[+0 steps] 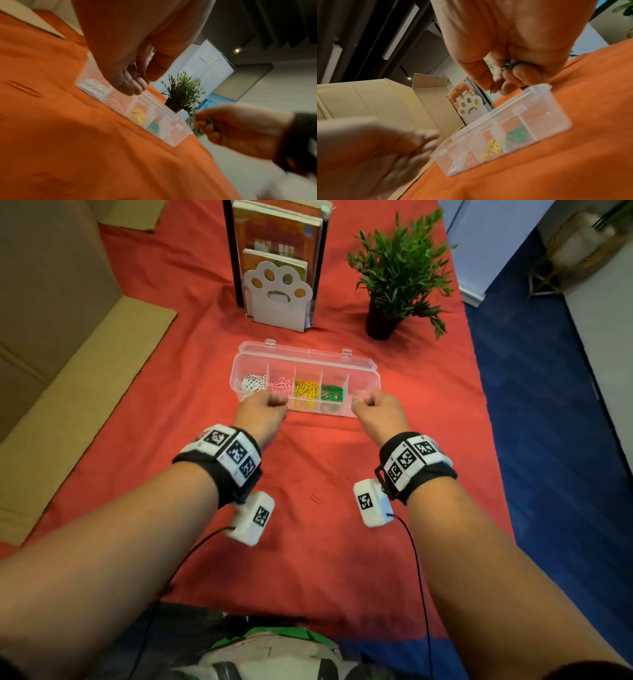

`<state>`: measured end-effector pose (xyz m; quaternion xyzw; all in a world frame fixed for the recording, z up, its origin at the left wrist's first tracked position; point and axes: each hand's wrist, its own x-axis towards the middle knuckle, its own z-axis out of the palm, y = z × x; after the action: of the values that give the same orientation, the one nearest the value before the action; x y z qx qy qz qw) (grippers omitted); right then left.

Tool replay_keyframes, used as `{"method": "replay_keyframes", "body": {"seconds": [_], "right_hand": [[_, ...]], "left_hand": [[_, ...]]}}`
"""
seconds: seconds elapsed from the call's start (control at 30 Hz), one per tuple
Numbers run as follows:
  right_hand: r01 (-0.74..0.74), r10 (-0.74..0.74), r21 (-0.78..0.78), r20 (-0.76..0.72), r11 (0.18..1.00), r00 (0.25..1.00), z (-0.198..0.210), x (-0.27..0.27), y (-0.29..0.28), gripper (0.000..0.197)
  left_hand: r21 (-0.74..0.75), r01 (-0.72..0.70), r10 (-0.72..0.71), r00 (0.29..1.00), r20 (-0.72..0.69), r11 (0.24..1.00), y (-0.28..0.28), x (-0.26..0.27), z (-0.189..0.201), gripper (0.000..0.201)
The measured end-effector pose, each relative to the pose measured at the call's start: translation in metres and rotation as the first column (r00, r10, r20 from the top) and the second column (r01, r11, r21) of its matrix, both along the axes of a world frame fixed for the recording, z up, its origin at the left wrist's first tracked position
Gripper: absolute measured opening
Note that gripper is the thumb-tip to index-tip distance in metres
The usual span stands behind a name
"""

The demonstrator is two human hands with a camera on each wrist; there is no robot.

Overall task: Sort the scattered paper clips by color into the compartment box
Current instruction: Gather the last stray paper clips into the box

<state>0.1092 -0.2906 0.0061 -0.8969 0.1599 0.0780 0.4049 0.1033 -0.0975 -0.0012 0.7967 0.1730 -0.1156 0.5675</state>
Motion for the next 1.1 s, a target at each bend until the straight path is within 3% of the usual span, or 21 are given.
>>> {"method": "replay_keyframes", "body": {"seconds": [0.07,0.2,0.33,0.4,0.53,0.67,0.9,1.1], "right_hand": [[-0.012,0.013,-0.061,0.019,0.998,1.000,0.010,0.019,0.013,0.019],[0.003,0.017,-0.207,0.095,0.978,0.995,0.016,0.047,0.036,0.023],[-0.143,0.103,-0.312,-0.140,0.939,0.985,0.020,0.051,0.051,0.039],[-0.133,0.096,-0.312,-0.131,0.941,0.987,0.025,0.051,0.054,0.046],[-0.076,0.099,-0.278,0.071,0.958,0.993,0.027,0.042,0.059,0.041],[-0.198,0.214,-0.188,0.067,0.962,0.974,0.011,0.013,0.066,0.031],[-0.457,0.430,-0.296,-0.152,0.839,0.890,-0.035,-0.051,0.082,0.021],[-0.543,0.534,-0.494,-0.175,0.679,0.827,-0.054,-0.088,0.097,0.021]], "left_hand": [[0.096,0.016,-0.019,0.999,0.033,0.995,0.019,-0.019,-0.007,0.025],[0.300,0.009,-0.019,0.999,0.030,0.954,0.063,-0.040,-0.021,0.031],[0.448,-0.001,-0.001,1.000,0.004,0.894,0.101,-0.049,-0.026,0.033],[0.482,0.011,0.002,1.000,-0.027,0.876,0.115,-0.048,-0.028,0.030],[0.576,0.097,-0.062,0.995,-0.079,0.811,0.131,-0.051,-0.031,0.023],[0.609,0.179,-0.111,0.983,-0.148,0.773,0.141,-0.053,-0.036,0.015],[0.651,0.359,-0.157,0.924,-0.349,0.669,0.149,-0.058,-0.037,0.036],[0.658,0.401,-0.182,0.908,-0.377,0.637,0.138,-0.065,-0.034,0.030]]}}
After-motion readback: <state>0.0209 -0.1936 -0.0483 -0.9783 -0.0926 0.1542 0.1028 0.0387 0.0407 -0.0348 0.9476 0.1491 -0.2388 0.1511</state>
